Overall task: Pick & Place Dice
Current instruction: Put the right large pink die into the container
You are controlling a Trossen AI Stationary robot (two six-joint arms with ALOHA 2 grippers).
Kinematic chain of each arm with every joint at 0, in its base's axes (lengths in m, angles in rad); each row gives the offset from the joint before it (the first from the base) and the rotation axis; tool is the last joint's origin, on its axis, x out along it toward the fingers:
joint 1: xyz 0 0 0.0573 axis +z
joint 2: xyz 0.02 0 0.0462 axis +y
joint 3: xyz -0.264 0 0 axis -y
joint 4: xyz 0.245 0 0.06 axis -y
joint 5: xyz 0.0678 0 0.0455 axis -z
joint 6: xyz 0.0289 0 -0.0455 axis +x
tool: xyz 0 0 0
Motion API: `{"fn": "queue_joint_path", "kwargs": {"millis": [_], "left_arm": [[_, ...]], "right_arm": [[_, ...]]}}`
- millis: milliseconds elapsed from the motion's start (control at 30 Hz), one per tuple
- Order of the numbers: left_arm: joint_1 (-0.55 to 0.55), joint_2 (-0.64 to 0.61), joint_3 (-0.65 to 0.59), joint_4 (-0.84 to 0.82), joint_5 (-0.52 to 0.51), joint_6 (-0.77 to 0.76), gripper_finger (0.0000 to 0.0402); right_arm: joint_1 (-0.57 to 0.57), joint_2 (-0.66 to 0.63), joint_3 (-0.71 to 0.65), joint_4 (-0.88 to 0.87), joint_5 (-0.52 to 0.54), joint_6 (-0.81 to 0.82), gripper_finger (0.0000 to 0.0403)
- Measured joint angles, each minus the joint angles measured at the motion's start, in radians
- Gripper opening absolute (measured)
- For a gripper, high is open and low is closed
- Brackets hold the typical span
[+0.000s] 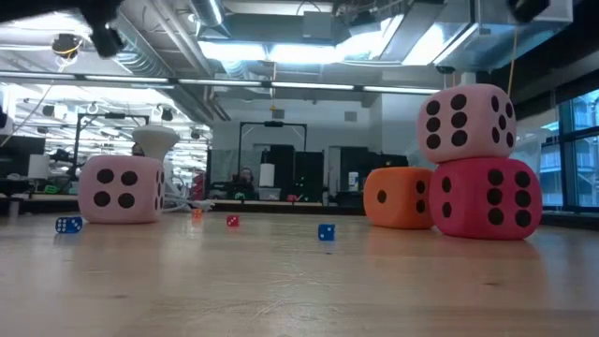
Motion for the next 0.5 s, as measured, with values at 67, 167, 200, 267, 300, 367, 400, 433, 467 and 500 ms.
{"fn": "queue_joint_path", "kwargs": {"millis": [67,167,200,267,300,367,400,433,467,500], "left_arm": [[0.004,0.078,0.114,-0.108,0.041,0.056,0.0145],[0.002,0.22,0.303,-0.274,0.095,0.149,0.0145],[0.001,0.269,0.366,-0.331,0.114,0.179,0.0145],[-0.005,0.369,0.49,-0.452,0.138,0.228,0.0145],[-0.011,0.413,0.545,-0.505,0.149,0.246,0.0145],[-0.029,0.495,0.644,-0.603,0.161,0.271,0.0145],[-0.038,0.532,0.689,-0.655,0.16,0.279,0.0145],[-0.045,0.568,0.729,-0.701,0.158,0.285,0.0145],[-0.051,0.599,0.767,-0.747,0.156,0.286,0.0145],[-0.053,0.629,0.8,-0.79,0.156,0.283,0.0145]], "right_arm": [[0.0,0.027,0.089,-0.103,-0.043,-0.024,0.0207],[0.0,0.067,0.207,-0.313,-0.088,-0.032,0.0207],[0.0,0.079,0.24,-0.379,-0.099,-0.032,0.0207],[0.0,0.101,0.295,-0.494,-0.129,-0.032,0.0208],[0.0,0.113,0.316,-0.542,-0.144,-0.038,0.0208],[0.0,0.138,0.354,-0.608,-0.177,-0.062,0.0208],[0.0,0.151,0.369,-0.623,-0.195,-0.076,0.0208],[0.0,0.164,0.384,-0.635,-0.21,-0.085,0.0208],[0.0,0.178,0.397,-0.643,-0.223,-0.097,0.0208],[0.0,0.193,0.409,-0.647,-0.237,-0.109,0.0208]]}}
